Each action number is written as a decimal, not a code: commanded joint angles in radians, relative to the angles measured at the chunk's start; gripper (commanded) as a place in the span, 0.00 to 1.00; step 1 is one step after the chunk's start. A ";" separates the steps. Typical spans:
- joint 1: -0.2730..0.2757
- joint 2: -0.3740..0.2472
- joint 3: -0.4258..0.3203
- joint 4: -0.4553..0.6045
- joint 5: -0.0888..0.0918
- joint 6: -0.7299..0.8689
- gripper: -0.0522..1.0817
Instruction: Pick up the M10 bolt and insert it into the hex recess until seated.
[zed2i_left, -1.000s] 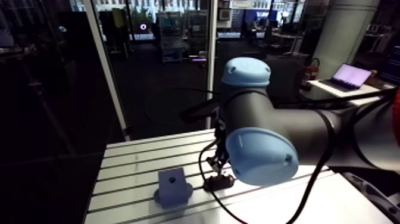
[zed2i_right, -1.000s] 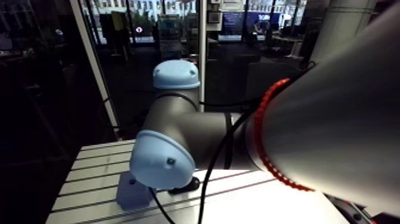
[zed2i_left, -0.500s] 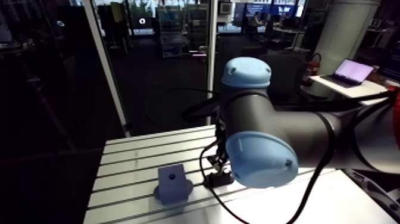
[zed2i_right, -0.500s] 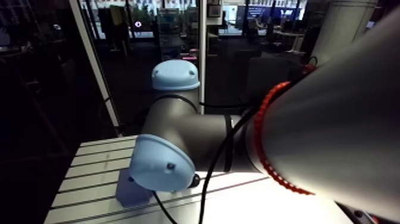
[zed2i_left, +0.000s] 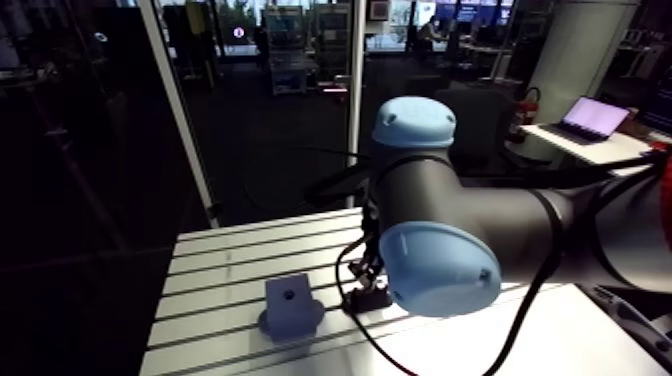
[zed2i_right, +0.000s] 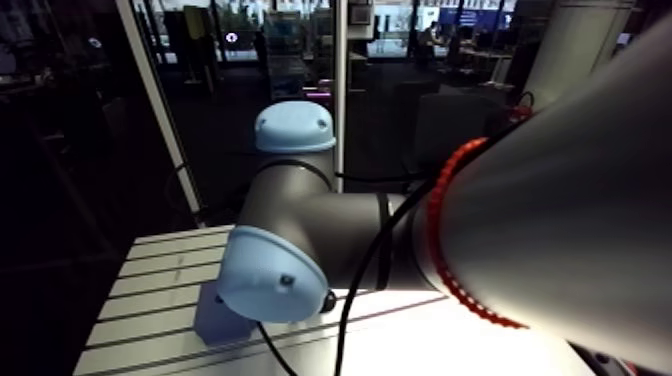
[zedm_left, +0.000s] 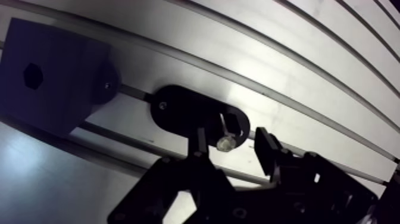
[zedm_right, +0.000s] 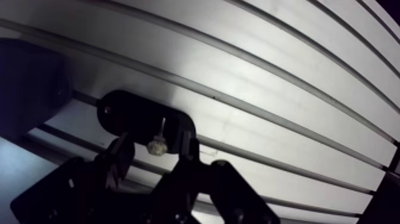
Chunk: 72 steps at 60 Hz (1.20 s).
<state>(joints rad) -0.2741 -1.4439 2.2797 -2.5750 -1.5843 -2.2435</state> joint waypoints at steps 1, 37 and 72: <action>0.001 0.001 0.004 0.000 -0.001 0.000 0.47; -0.001 0.017 0.005 0.000 -0.010 0.001 0.49; -0.001 0.017 0.001 0.000 -0.010 0.000 0.52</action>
<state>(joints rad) -0.2744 -1.4263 2.2814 -2.5750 -1.5948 -2.2434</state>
